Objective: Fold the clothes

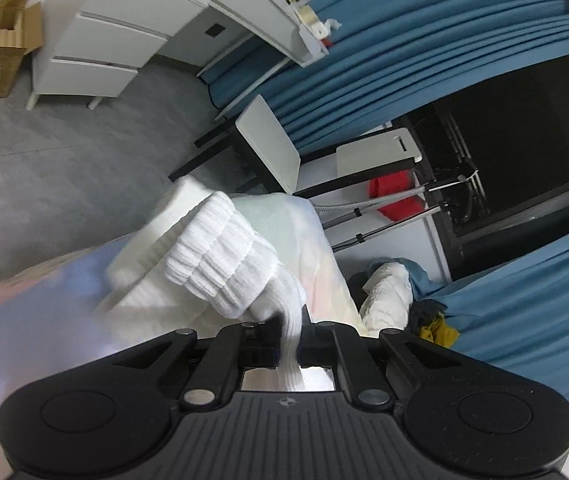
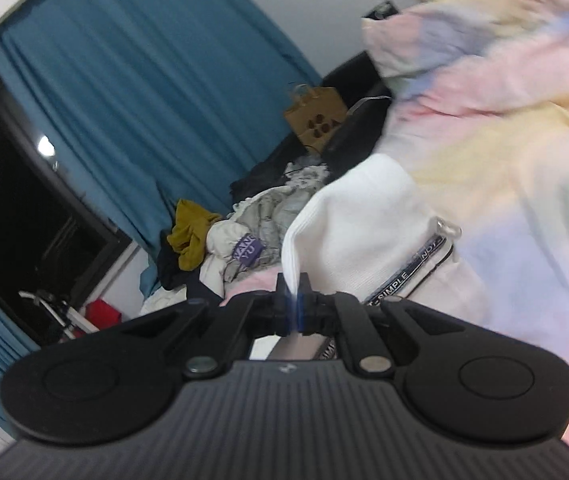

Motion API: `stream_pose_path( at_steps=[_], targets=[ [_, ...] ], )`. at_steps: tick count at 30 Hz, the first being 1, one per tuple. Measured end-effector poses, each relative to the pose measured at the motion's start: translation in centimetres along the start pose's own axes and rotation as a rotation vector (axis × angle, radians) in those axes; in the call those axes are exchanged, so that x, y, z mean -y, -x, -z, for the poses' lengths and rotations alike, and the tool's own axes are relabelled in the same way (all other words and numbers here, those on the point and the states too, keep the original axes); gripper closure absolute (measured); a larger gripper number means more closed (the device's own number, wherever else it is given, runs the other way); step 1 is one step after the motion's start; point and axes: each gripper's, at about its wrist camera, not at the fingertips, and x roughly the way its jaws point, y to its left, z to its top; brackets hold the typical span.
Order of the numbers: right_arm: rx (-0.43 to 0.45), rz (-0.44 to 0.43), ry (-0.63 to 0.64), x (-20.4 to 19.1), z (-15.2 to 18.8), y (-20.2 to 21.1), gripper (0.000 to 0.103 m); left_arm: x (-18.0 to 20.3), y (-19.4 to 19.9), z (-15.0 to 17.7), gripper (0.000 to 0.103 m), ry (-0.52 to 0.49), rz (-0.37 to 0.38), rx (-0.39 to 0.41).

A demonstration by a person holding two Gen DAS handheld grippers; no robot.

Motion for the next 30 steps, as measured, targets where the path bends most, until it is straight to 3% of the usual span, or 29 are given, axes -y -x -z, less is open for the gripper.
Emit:
stream_pose_path(
  at_steps=[5, 9, 14, 17, 18, 20, 22, 25, 27, 30],
  targets=[
    [0.015, 0.040, 0.195, -5.8, 2.1, -9.8, 0.097, 1.5, -10.3, -4.1, 0.096, 0.020, -0.076, -0.045],
    [-0.046, 0.085, 0.268, -7.4, 4.9, -17.3, 0.097, 1.5, -17.7, -6.0, 0.096, -0.004, -0.147, -0.062],
    [-0.078, 0.105, 0.361, -8.7, 7.6, -23.4, 0.097, 1.6, -23.9, -6.5, 0.095, -0.085, -0.215, -0.085],
    [-0.141, 0.078, 0.346, -8.3, 8.4, -24.8, 0.093, 1.9, -25.5, -6.5, 0.090, -0.143, -0.220, -0.097],
    [-0.150, 0.069, 0.327, -8.0, 8.5, -24.7, 0.092, 1.8, -25.5, -6.4, 0.089, -0.152, -0.208, -0.103],
    [-0.157, 0.029, 0.301, -7.6, 8.1, -23.7, 0.090, 1.6, -24.9, -6.4, 0.076, -0.176, -0.158, -0.114],
    [-0.177, -0.022, 0.271, -6.7, 7.3, -22.1, 0.083, 1.8, -23.5, -6.0, 0.051, -0.198, -0.111, -0.111],
    [-0.193, -0.106, 0.216, -4.8, 6.1, -18.4, 0.064, 2.3, -20.2, -4.7, 0.028, -0.253, -0.044, -0.092],
    [-0.193, -0.147, 0.159, -2.9, 5.5, -15.7, 0.045, 2.1, -17.3, -3.2, 0.020, -0.277, -0.001, -0.077],
    [-0.191, -0.187, 0.032, 1.1, 4.8, -11.6, 0.038, 0.5, -13.2, -0.2, 0.018, -0.249, 0.052, -0.068]
  ],
)
